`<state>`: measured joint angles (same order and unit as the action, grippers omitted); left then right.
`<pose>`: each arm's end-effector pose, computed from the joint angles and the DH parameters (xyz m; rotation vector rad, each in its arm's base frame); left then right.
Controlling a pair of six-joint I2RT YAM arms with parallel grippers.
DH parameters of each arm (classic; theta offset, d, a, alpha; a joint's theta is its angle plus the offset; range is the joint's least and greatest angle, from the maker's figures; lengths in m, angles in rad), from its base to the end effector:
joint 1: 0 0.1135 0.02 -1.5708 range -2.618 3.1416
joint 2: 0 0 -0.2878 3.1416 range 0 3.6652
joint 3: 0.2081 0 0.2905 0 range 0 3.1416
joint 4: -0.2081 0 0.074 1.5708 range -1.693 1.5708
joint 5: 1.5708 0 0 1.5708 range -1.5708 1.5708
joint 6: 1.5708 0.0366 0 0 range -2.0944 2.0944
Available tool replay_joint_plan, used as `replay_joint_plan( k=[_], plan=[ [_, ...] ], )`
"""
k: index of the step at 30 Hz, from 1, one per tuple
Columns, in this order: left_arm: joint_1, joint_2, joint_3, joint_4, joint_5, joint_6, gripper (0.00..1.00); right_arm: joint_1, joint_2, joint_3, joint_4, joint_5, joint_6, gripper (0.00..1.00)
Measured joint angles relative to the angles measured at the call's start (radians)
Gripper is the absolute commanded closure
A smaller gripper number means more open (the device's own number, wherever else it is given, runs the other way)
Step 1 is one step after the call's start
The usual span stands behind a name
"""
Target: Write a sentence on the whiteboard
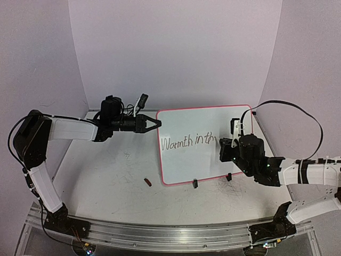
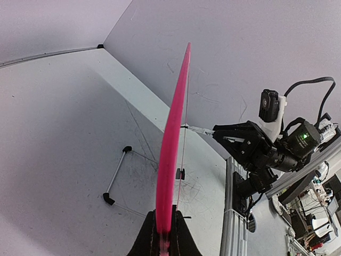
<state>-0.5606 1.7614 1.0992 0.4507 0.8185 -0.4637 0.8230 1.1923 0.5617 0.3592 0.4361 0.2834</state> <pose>0.3520 -0.2525 0.2479 0.7363 1.8139 -1.4301 0.2030 0.1961 0.2331 -0.1885 1.8231 0.3807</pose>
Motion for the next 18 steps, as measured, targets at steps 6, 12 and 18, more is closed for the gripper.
replay_joint_plan(
  k=[6, 12, 18],
  plan=[
    [0.0, 0.0, 0.0, 0.0, 0.0, 0.0, 1.0, 0.0, 0.0, -0.001, -0.002, 0.023, 0.014, 1.0],
    [0.0, 0.0, 0.0, 0.0, 0.0, 0.0, 1.0, 0.0, 0.0, -0.001, -0.001, 0.045, 0.024, 1.0],
    [0.0, 0.0, 0.0, 0.0, 0.0, 0.0, 1.0, -0.008, 0.0, -0.005, 0.025, 0.047, 0.013, 1.0]
  ],
)
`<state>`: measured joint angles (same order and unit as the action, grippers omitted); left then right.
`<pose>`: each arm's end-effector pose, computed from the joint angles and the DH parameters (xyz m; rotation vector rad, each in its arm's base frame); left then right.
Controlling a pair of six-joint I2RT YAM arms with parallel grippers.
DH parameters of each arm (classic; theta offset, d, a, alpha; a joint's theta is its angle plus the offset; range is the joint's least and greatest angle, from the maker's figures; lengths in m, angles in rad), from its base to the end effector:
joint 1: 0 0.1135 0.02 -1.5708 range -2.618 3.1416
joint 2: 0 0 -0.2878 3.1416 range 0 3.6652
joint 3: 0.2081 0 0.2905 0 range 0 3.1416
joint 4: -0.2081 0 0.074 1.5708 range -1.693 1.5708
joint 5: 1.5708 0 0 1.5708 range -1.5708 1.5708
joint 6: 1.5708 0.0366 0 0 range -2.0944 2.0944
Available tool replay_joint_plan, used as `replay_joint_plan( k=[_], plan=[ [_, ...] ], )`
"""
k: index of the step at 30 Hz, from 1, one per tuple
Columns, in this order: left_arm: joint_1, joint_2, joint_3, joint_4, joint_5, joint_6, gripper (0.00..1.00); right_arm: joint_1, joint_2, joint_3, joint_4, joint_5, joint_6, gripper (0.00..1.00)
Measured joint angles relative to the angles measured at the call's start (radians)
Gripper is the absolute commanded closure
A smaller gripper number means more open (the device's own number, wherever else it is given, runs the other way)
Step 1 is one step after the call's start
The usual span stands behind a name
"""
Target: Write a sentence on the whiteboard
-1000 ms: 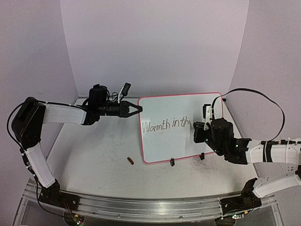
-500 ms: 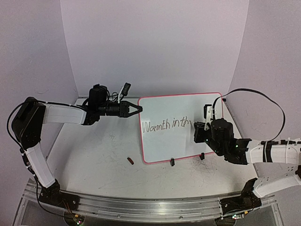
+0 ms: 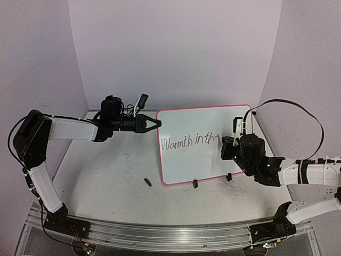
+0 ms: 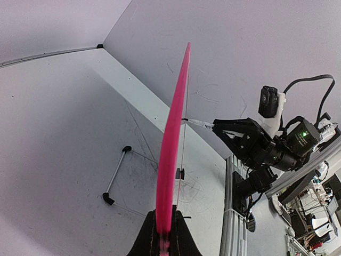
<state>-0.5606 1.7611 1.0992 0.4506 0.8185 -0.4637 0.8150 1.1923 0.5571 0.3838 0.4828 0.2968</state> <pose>0.3520 -0.2525 0.2480 0.7363 1.8137 -1.4301 0.2052 0.1929 0.2341 -0.1271 1.8025 0.3553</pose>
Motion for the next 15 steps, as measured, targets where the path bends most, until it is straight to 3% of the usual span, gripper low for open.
replay_joint_plan(
  k=[15],
  plan=[
    [0.0, 0.0, 0.0, -0.003, -0.001, -0.001, 1.0, -0.003, 0.026, -0.002, 0.066, -0.033, -0.026, 1.0]
  ],
)
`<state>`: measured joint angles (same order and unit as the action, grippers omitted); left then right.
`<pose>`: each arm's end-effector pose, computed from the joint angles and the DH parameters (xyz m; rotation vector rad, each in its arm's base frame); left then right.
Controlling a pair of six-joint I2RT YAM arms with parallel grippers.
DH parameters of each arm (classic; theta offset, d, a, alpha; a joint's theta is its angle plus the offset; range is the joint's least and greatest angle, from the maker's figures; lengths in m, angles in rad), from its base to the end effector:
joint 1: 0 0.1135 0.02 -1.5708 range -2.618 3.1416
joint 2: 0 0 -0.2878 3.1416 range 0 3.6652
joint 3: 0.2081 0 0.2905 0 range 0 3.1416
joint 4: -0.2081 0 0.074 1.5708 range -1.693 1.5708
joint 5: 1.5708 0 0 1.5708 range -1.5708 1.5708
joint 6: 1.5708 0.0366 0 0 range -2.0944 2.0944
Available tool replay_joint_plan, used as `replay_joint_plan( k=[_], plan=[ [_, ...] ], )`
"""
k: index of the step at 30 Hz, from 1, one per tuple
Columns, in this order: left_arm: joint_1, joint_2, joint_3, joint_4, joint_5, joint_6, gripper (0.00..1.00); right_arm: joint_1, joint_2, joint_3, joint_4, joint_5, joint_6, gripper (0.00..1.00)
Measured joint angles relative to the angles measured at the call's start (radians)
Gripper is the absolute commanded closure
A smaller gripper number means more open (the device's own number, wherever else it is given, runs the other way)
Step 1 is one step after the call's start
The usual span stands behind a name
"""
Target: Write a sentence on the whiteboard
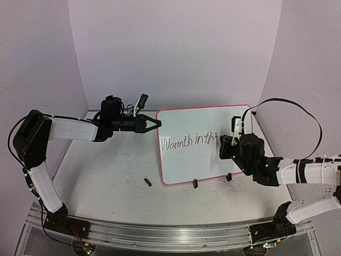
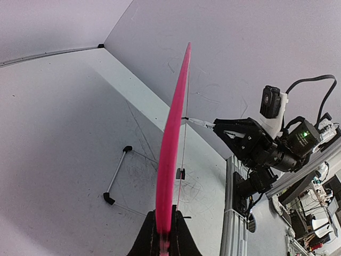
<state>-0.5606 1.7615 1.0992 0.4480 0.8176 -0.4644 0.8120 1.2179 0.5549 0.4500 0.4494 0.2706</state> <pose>0.3520 -0.2525 0.2476 0.7343 1.8176 -1.4301 0.2083 0.1966 0.2333 -0.1569 1.7714 0.3845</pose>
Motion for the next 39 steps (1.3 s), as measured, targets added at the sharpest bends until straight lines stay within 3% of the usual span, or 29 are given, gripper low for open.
replay_joint_plan(
  k=[39],
  plan=[
    [0.0, 0.0, 0.0, -0.001, 0.0, 0.0, 1.0, 0.001, -0.057, -0.052, -0.082, -0.026, 0.074, 1.0]
  ],
)
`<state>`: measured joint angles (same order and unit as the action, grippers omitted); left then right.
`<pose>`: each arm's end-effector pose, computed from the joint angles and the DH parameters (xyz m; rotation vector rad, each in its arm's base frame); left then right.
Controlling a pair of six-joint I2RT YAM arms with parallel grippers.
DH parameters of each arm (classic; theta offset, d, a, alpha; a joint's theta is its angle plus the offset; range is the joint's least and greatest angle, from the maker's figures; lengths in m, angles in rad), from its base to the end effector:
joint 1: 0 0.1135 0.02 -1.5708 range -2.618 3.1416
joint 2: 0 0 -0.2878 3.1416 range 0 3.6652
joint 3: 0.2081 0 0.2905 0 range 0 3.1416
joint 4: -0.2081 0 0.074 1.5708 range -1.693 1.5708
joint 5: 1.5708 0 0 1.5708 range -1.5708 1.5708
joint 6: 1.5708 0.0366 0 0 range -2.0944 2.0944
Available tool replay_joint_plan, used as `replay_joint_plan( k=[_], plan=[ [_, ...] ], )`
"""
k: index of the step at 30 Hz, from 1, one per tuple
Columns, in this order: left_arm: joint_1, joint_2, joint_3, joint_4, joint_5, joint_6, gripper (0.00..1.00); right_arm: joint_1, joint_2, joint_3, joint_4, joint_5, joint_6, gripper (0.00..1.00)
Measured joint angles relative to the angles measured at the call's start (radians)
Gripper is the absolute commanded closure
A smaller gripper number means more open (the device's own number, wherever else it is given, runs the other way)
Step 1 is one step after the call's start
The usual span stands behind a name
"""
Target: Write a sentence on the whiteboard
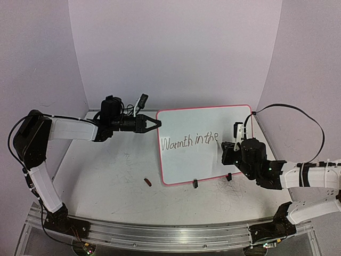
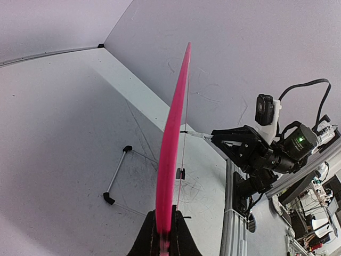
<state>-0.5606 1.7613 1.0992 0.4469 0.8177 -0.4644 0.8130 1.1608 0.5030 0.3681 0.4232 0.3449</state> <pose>0.3519 -0.2525 0.2475 0.7342 1.8186 -1.4302 0.1964 0.1856 0.2205 -0.1395 1.8495 0.4176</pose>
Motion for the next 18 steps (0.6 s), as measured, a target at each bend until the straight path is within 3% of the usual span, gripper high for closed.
replay_joint_plan(
  k=[11, 18],
  plan=[
    [0.0, 0.0, 0.0, 0.001, 0.002, 0.002, 1.0, -0.011, -0.145, -0.059, -0.006, -0.002, -0.054, 1.0],
    [0.0, 0.0, 0.0, 0.001, 0.002, 0.002, 1.0, -0.047, -0.125, -0.06, 0.03, -0.004, -0.097, 1.0]
  ],
)
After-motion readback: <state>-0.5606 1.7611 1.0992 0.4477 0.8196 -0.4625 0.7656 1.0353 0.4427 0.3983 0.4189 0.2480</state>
